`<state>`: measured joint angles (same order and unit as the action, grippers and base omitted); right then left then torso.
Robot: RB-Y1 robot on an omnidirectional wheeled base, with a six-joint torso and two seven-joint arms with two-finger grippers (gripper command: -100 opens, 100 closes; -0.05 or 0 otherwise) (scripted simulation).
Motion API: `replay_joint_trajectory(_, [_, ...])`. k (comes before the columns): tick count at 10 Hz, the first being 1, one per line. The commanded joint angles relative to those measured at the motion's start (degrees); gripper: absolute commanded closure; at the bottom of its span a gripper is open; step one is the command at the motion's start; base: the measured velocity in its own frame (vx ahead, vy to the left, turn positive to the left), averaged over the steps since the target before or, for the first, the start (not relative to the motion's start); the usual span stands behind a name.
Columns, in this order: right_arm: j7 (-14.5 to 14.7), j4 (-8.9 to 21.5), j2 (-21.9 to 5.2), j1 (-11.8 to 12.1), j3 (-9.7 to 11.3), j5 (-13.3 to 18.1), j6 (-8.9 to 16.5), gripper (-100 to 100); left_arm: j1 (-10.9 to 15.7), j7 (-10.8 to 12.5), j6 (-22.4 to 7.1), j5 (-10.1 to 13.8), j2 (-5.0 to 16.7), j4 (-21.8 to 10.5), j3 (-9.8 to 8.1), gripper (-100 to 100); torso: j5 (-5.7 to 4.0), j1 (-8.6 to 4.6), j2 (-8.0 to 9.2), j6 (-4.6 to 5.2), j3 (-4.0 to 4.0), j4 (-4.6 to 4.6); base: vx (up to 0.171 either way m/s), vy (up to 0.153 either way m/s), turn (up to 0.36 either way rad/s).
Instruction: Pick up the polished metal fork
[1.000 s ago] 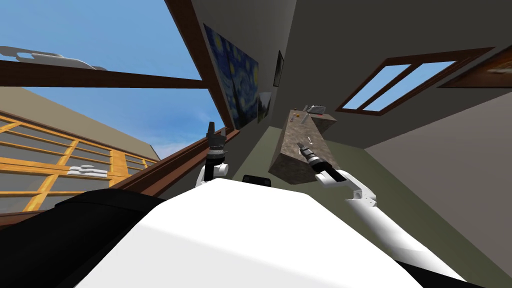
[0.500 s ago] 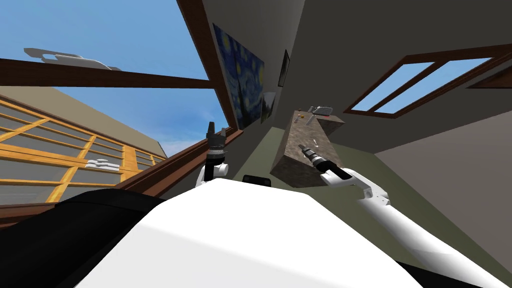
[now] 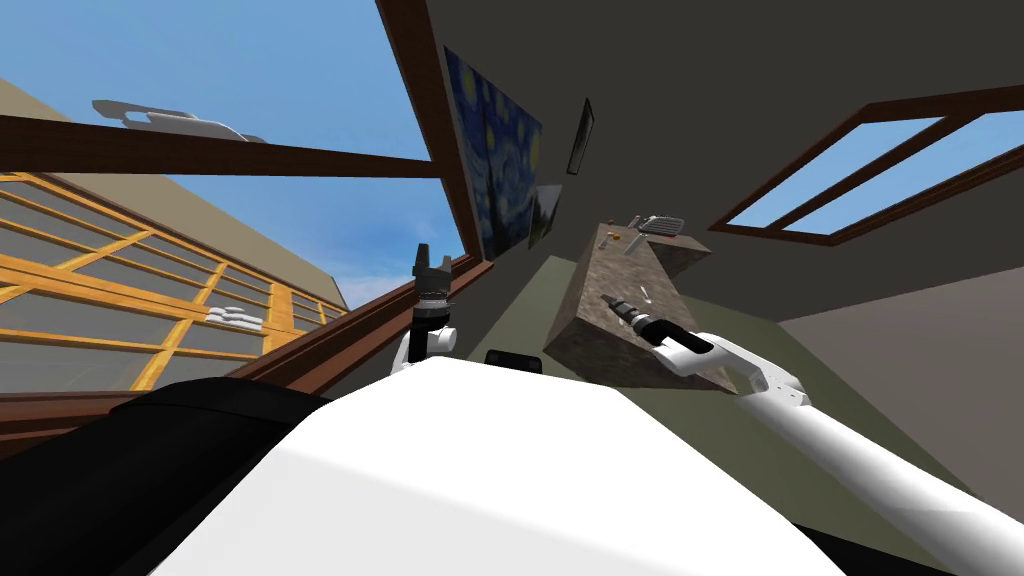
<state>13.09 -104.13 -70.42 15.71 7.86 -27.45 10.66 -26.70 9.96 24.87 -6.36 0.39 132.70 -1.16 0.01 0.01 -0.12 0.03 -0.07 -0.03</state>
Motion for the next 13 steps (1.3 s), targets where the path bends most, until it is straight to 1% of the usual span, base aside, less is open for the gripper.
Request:
replay_joint_trajectory(1, [0.79,0.95,-2.23,0.33,0.74,-0.94,0.36,-100,0.00,0.00,0.00,0.00,0.00,0.00,0.00,0,0.00,0.00,0.00,0.00,0.00,0.00,0.043,0.010,0.077])
replay_joint_trajectory(2, [1.81,2.08,-4.70,0.24,2.19,-3.42,1.91,-100,0.00,0.00,0.00,0.00,0.00,0.00,0.00,0,-0.01,-0.02,0.03,0.04,0.01,0.00,0.066,0.000,0.117])
replay_joint_trajectory(3, [1.81,2.08,-5.37,0.24,2.19,-3.42,1.91,-100,0.00,0.00,0.00,0.00,0.00,0.00,0.00,0,-0.02,-0.06,-0.03,0.02,-0.02,-0.01,0.054,0.001,0.072])
replay_joint_trajectory(4, [2.79,3.17,-7.65,0.22,3.71,-5.94,3.36,-100,-0.01,0.00,0.00,0.00,0.00,0.00,0.00,0,-0.02,-0.05,-0.01,0.03,-0.01,-0.01,0.060,0.003,0.158])
replay_joint_trajectory(5, [2.79,3.17,-8.34,0.22,3.71,-5.94,3.36,-100,0.00,0.00,0.00,0.00,0.00,0.00,0.00,0,-0.02,-0.04,-0.04,0.00,-0.02,-0.01,0.050,-0.009,0.065])
replay_joint_trajectory(6, [3.74,4.20,-10.65,0.27,5.27,-8.50,4.72,-100,-0.01,0.00,0.00,0.00,0.00,0.00,-0.01,0,-0.02,-0.08,0.00,0.04,-0.01,0.00,0.066,-0.014,0.098])
replay_joint_trajectory(7, [3.74,4.20,-11.13,0.27,5.27,-8.50,4.72,-100,0.00,0.00,0.00,0.00,0.00,0.00,0.00,0,-0.03,-0.10,-0.04,0.02,-0.02,-0.01,0.058,-0.017,0.065])
replay_joint_trajectory(8, [4.64,5.15,-13.13,0.39,6.87,-10.70,5.98,-100,-0.01,0.00,0.00,0.00,0.00,0.00,-0.01,0,-0.04,-0.11,-0.02,0.04,-0.02,-0.01,0.071,-0.029,0.111])
replay_joint_trajectory(9, [4.64,5.15,-13.72,0.39,6.87,-11.08,5.98,-100,-0.01,0.00,0.00,0.00,0.00,0.00,-0.01,0,-0.05,-0.16,-0.07,0.02,-0.04,-0.02,0.062,-0.024,0.075])
replay_joint_trajectory(10, [5.50,6.02,-16.00,0.56,8.50,-13.66,7.12,-100,-0.01,0.00,0.00,0.00,0.00,0.00,-0.01,0,-0.05,-0.14,-0.04,0.04,-0.03,-0.01,0.055,-0.031,0.112])
replay_joint_trajectory(11, [6.30,6.80,-17.74,0.79,10.15,-15.75,8.15,-100,0.00,0.00,0.00,0.00,0.00,0.00,-0.01,0,-0.05,-0.17,-0.02,0.03,-0.02,-0.01,0.104,-0.049,0.167])
replay_joint_trajectory(12, [6.30,6.80,-18.26,0.79,10.15,-16.23,8.15,-100,-0.01,0.00,0.00,0.00,0.01,0.00,-0.01,0,-0.06,-0.22,-0.14,0.03,-0.08,-0.03,0.090,-0.049,0.072])
replay_joint_trajectory(13, [7.04,7.46,-20.19,1.07,11.78,-17.90,9.06,-100,-0.01,0.00,0.00,0.00,0.01,0.00,-0.01,0,-0.07,-0.22,-0.13,0.04,-0.08,-0.04,0.075,-0.059,0.107])
